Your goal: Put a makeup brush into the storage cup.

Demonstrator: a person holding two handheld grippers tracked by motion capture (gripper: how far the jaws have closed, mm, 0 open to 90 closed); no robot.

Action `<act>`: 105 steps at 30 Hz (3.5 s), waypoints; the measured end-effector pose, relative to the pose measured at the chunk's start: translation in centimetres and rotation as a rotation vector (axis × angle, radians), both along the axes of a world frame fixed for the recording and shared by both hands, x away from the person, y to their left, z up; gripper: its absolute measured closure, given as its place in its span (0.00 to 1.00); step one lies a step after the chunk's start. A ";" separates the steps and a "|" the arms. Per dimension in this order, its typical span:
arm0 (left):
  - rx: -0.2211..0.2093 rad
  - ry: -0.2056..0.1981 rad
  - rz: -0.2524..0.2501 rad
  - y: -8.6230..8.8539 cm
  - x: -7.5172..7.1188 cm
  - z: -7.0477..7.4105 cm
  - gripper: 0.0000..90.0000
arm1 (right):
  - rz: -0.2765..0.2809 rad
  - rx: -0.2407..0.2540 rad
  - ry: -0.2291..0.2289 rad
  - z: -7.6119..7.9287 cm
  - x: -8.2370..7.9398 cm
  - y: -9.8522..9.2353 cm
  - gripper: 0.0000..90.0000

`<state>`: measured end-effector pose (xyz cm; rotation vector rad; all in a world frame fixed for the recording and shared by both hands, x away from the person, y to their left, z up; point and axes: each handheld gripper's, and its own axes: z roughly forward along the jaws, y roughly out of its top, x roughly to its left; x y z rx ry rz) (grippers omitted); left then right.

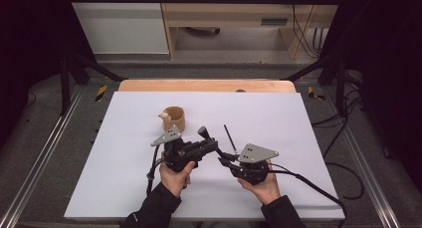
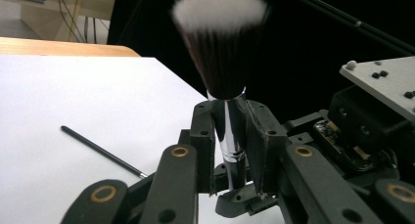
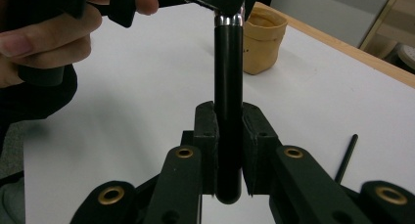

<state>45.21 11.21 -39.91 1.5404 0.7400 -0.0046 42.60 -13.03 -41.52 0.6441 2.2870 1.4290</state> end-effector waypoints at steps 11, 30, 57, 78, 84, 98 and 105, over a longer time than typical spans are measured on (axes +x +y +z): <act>0.015 -0.015 -0.011 -0.2 -0.3 0.2 0.85 | 0.003 -0.003 0.011 -0.1 0.0 0.1 0.88; 0.094 -0.075 0.032 1.2 -0.4 0.8 0.85 | -0.071 0.051 0.030 1.3 -0.1 -1.2 0.53; 0.203 -0.087 0.126 5.5 -0.2 1.7 0.85 | -0.285 0.094 0.073 2.2 0.6 -6.9 0.16; 0.319 -0.080 0.228 8.6 1.0 3.5 0.85 | -0.341 0.044 0.096 1.9 0.7 -8.6 0.10; 0.334 -0.092 0.243 8.9 1.5 4.1 0.85 | -0.346 0.036 0.091 2.0 0.4 -8.8 0.10; 0.387 -0.108 0.272 9.2 2.8 5.5 0.85 | -0.362 0.044 0.077 2.2 0.4 -9.1 0.10; 0.396 -0.127 0.279 8.9 3.3 6.5 0.85 | -0.380 0.060 0.079 2.0 0.5 -9.6 0.10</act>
